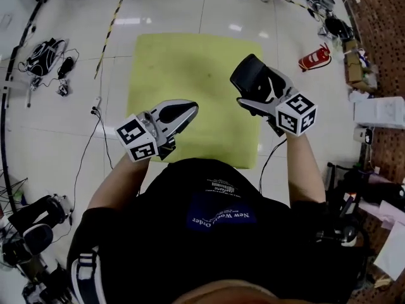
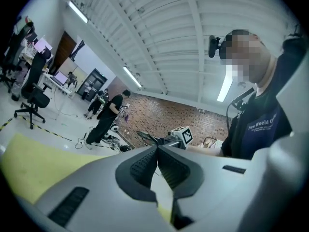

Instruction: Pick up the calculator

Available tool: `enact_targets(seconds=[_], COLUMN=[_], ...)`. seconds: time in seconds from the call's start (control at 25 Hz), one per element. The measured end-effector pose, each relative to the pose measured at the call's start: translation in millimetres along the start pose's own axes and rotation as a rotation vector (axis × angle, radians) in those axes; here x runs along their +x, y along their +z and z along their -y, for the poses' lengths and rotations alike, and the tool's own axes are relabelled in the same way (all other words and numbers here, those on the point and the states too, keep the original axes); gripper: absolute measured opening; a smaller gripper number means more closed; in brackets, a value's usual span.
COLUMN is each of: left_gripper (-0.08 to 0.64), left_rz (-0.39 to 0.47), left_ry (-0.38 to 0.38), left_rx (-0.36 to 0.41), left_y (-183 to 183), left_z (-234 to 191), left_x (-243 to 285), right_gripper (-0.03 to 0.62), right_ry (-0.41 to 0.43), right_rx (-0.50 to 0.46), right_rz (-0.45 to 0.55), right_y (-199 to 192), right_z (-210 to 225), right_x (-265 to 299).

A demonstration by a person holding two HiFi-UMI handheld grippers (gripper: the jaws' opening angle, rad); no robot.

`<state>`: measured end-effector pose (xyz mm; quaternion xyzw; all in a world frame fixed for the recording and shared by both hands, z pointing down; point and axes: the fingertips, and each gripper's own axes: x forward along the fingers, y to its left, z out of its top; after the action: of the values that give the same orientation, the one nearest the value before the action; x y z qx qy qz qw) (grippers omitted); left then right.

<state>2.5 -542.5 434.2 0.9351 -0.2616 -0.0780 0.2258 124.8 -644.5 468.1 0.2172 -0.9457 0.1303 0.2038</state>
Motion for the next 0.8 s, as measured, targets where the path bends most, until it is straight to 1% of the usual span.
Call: enact_targets(seconds=[0.12,0.2,0.32,0.4,0.52,0.68,0.8], left_gripper=[0.006,0.006,0.006,0.006,0.006,0.006,0.006], left_rz=[-0.003,-0.001,0.008,0.019,0.035,0.044,0.06], left_ry=[0.0,-0.014,-0.035,-0.04,-0.036,-0.019,-0.008], left_rx=[0.026,0.038,0.053,0.058,0.071,0.082,0.083], left_y=[6.2,7.0,7.2,9.2,14.8,16.9,19.9], left_z=[23.7,40.9,61.4,70.7,78.1,80.1,79.1], left_x=[-2.0,-4.5,-13.5,-18.8,-23.1,-33.7,-36.5], right_gripper=[0.566,0.566,0.566,0.566,0.566,0.566,0.566], right_ry=[-0.001,-0.004,0.003,0.015,0.024,0.029,0.043], right_rx=[-0.058,-0.083,-0.09,-0.073,-0.002,0.163,0.221], right_rz=[0.038,0.066,0.124,0.158,0.202,0.249,0.266], right_y=[18.6,29.7,45.3,51.3,49.2,33.8,30.6], right_z=[-34.0,-52.4,-79.5,-92.0,-90.9,-79.8,-75.6], right_x=[-28.9,-46.9,-67.3,-77.5,-88.5,-96.0,-96.1])
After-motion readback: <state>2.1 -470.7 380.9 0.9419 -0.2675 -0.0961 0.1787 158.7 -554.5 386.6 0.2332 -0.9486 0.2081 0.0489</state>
